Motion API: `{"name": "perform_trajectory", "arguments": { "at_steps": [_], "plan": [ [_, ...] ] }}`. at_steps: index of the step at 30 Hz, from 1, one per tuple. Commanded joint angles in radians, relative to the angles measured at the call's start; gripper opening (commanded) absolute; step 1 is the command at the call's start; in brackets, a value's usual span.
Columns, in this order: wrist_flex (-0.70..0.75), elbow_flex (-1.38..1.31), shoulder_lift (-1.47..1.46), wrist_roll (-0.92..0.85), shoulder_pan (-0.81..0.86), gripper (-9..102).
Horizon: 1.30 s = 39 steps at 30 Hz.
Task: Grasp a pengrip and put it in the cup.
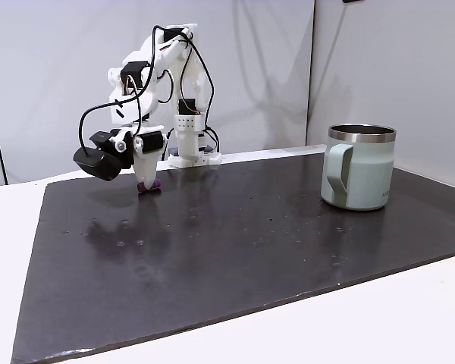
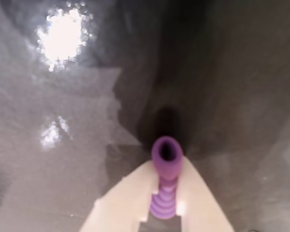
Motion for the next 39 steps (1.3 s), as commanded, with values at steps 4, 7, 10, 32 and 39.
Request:
{"name": "perform_trajectory", "arguments": {
  "at_steps": [4, 7, 10, 32, 39],
  "plan": [
    [0.032, -0.031, 0.141, 0.06, -0.015, 0],
    [0.117, -0.106, 0.215, 0.112, -0.058, 0],
    [0.201, -0.193, 0.262, 0.179, -0.117, 0],
    [0.687, -1.146, -0.06, 0.954, -0.882, 0],
    [0.687, -1.473, -0.261, 1.08, -1.009, 0]
  ]
}}
